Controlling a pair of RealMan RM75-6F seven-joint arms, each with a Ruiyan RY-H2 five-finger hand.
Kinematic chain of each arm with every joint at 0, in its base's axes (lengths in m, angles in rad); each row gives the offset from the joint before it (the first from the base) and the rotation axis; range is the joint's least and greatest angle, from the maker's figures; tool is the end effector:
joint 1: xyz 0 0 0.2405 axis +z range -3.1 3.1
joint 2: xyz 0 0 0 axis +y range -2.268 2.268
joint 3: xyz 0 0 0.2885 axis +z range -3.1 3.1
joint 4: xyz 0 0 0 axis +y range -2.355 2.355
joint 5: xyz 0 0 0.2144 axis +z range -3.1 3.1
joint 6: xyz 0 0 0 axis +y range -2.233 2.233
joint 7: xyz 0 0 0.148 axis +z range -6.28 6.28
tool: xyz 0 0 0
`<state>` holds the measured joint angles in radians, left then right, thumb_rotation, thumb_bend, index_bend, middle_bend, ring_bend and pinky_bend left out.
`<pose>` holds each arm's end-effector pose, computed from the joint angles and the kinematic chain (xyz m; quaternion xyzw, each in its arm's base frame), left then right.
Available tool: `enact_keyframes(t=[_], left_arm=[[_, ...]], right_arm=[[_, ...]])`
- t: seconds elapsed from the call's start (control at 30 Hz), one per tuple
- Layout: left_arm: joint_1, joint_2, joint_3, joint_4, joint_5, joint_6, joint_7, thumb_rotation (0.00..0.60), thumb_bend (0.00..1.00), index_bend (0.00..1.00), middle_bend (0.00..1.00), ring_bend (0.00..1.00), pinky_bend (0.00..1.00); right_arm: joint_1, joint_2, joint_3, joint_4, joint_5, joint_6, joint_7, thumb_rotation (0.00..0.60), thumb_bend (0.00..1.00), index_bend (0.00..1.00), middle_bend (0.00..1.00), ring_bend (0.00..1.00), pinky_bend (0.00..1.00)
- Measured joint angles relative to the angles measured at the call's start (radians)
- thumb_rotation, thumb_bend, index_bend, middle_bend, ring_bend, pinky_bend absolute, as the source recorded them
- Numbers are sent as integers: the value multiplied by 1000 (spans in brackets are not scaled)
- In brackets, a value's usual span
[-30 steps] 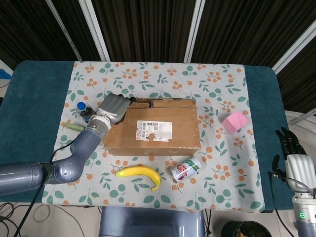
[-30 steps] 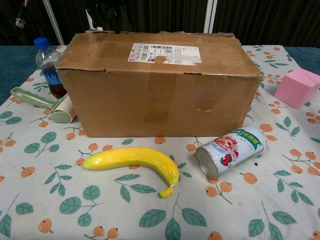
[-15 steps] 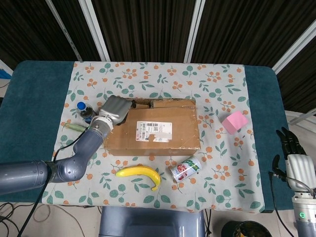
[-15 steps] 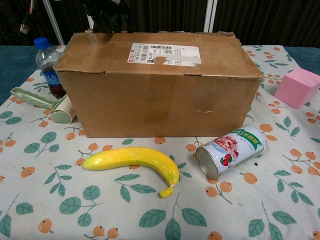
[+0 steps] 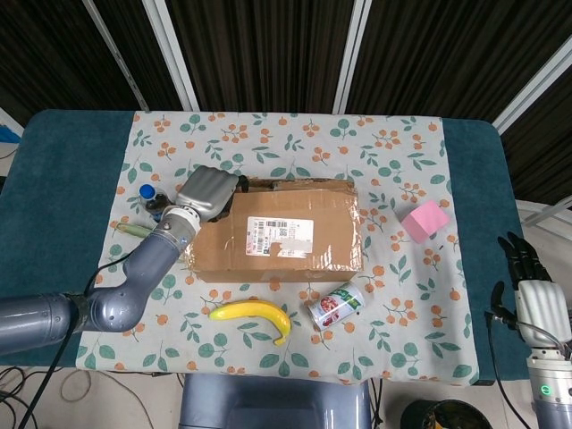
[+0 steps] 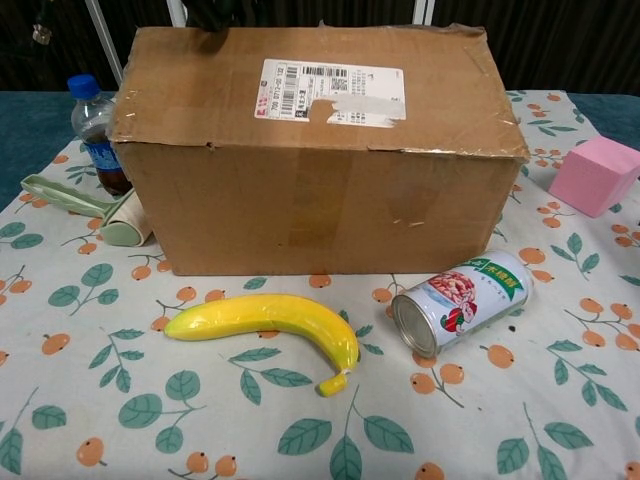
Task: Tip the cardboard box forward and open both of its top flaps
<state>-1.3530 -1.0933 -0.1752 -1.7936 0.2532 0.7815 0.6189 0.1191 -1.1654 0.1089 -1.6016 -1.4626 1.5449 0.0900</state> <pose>-0.0110 0.4379 0.0979 -0.7747 -0.3715 -0.2901 0.4215 -0.3303 -0.2107 0.1729 0.5403 -0.3882 0.4662 0.5832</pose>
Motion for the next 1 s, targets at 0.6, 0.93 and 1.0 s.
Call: enact_keyframes(t=[0.6, 0.93, 1.0], left_arm=[[32, 218, -89, -209, 84, -135, -183, 600, 930, 334, 535, 397, 489], [48, 309, -126, -313, 136, -165, -275, 600, 929, 333, 534, 397, 489], [51, 321, -134, -334, 139, -180, -302, 600, 928, 333, 534, 397, 489]], right_arm=[[-4, 6, 7, -26, 19, -33, 39, 600, 766, 0, 0, 0, 246], [-7, 5, 11, -27, 22, -37, 44, 600, 766, 0, 0, 0, 246], [-8, 5, 12, -28, 23, -37, 45, 600, 766, 0, 0, 0, 246]])
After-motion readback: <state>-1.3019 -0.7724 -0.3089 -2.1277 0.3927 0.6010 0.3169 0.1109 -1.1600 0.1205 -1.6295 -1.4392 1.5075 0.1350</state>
